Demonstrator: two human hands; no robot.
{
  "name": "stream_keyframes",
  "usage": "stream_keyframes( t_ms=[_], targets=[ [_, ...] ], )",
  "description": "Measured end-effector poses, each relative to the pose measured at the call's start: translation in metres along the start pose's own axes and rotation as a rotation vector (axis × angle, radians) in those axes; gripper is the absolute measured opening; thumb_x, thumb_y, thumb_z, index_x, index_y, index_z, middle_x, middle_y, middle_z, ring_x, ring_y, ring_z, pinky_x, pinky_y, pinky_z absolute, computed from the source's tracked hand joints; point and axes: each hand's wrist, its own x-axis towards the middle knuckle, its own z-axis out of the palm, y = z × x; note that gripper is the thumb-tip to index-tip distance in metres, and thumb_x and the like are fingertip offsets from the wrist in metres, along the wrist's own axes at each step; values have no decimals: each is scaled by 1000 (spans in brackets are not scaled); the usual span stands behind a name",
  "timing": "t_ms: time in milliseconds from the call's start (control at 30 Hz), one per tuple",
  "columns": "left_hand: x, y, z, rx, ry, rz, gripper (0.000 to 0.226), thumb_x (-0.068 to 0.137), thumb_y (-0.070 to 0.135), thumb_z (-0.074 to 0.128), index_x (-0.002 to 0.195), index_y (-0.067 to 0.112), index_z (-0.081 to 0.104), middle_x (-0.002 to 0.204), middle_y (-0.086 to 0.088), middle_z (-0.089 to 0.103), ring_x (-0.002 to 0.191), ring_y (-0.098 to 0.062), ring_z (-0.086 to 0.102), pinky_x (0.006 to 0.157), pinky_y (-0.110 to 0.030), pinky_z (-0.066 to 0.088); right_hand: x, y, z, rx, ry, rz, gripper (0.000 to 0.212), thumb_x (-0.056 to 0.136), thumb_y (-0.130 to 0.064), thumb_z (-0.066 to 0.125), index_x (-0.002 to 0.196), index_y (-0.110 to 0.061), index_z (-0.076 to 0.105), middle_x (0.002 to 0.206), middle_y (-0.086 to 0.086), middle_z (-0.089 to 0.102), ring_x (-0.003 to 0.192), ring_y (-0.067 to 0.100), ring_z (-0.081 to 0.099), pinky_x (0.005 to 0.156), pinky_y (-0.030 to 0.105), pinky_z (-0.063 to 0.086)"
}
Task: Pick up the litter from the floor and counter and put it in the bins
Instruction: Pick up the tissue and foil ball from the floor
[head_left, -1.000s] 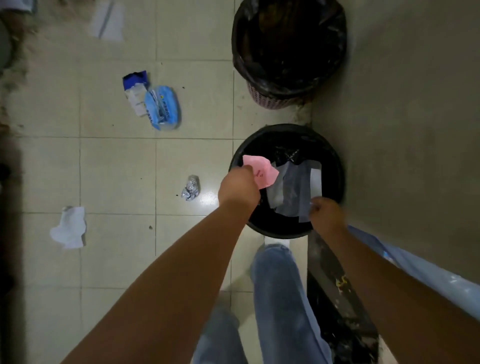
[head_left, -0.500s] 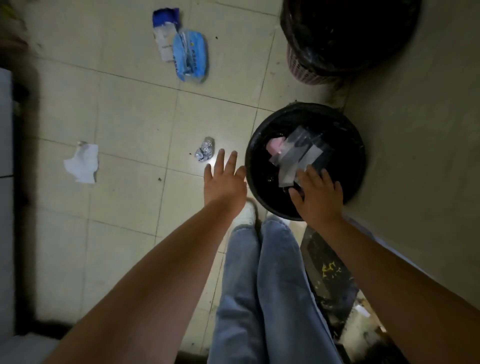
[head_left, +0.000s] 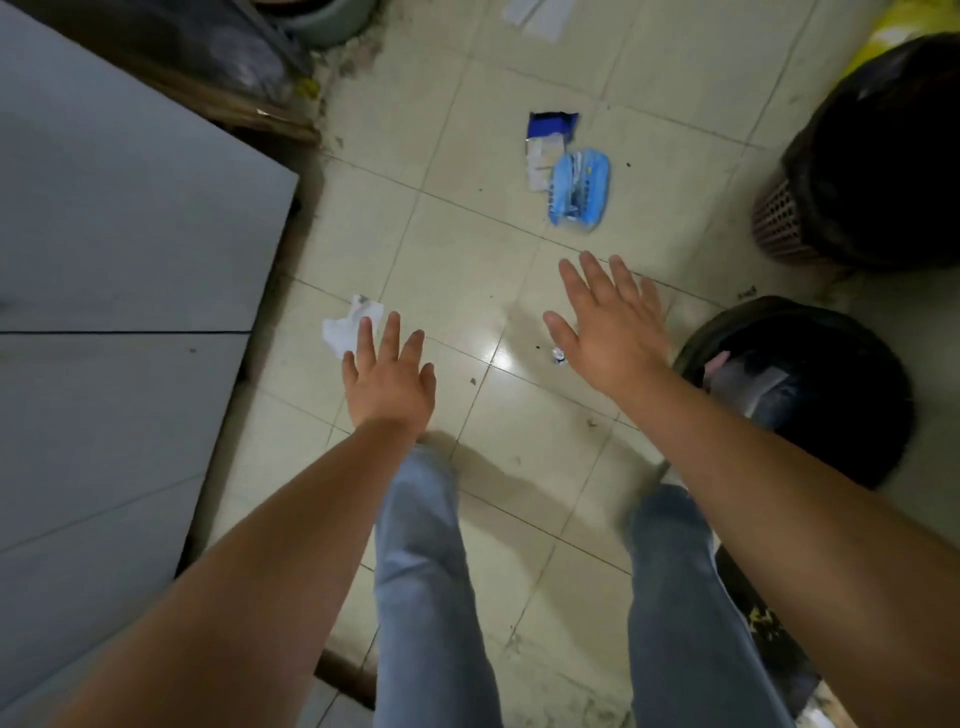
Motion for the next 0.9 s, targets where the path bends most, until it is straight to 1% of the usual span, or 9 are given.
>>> stream_keyframes(
  t_ms=[100, 167, 267, 400, 467, 567, 633, 767, 900],
  targets=[
    [40, -80, -1, 15, -27, -7, 50, 102, 35, 27, 150, 25, 18, 162, 1, -1, 149, -26, -9, 122, -44, 5, 43, -73, 14, -74, -11, 40, 58, 98, -45, 19, 149, -22, 1, 161, 1, 0, 148, 27, -1, 120, 47, 5],
    [71, -129, -2, 34, -49, 24, 51, 102, 36, 27, 150, 24, 17, 162, 0, -1, 149, -26, -8, 122, -44, 6, 69, -122, 31, -26, -23, 109, 58, 98, -44, 20, 149, -21, 2, 161, 2, 1, 148, 27, -1, 121, 47, 4],
    [114, -199, 0, 78, -56, 54, 51, 102, 36, 27, 151, 25, 16, 162, 1, 1, 150, -26, -6, 121, -46, 8, 99, -192, 72, 70, -29, 161, 58, 99, -43, 22, 149, -20, 5, 161, 3, 4, 148, 26, 0, 121, 46, 5],
    [161, -258, 17, 53, -97, 51, 51, 101, 33, 32, 150, 26, 18, 162, 0, 6, 150, -26, -1, 121, -49, 13, 113, -249, 128, 124, -139, 247, 57, 99, -44, 21, 149, -22, 5, 161, 2, 3, 148, 25, 0, 121, 46, 6],
    [181, -265, 31, 16, -127, 54, 52, 101, 33, 34, 150, 26, 18, 162, -1, 10, 149, -27, 4, 119, -48, 19, 114, -257, 151, 122, -180, 289, 57, 98, -44, 20, 149, -22, 3, 161, 1, 1, 148, 24, -1, 121, 44, 4],
    [205, -261, 53, 3, -157, 141, 53, 100, 32, 37, 149, 24, 19, 160, -3, 14, 149, -27, 10, 116, -45, 26, 114, -256, 175, 49, -242, 309, 58, 98, -44, 20, 149, -21, 2, 161, 2, 1, 148, 24, -2, 121, 44, 5],
    [224, -254, 69, 15, -171, 173, 53, 100, 32, 39, 148, 20, 21, 158, -6, 20, 147, -26, 17, 114, -42, 30, 122, -250, 189, 20, -267, 329, 59, 98, -44, 20, 149, -21, 3, 161, 3, 1, 148, 25, -2, 121, 44, 5],
    [280, -238, 114, 17, -162, 126, 50, 97, 30, 47, 140, 9, 33, 143, -12, 42, 132, -27, 40, 102, -37, 42, 179, -236, 235, 1, -260, 288, 59, 98, -45, 19, 149, -22, 0, 161, 2, -2, 148, 25, -6, 121, 44, 1],
    [347, -225, 175, 74, -139, 141, 46, 96, 30, 50, 133, 3, 41, 131, -17, 51, 122, -31, 49, 96, -39, 46, 251, -217, 294, 44, -189, 261, 59, 98, -45, 21, 149, -22, 2, 161, 2, -1, 148, 26, -6, 121, 45, 0]
  ],
)
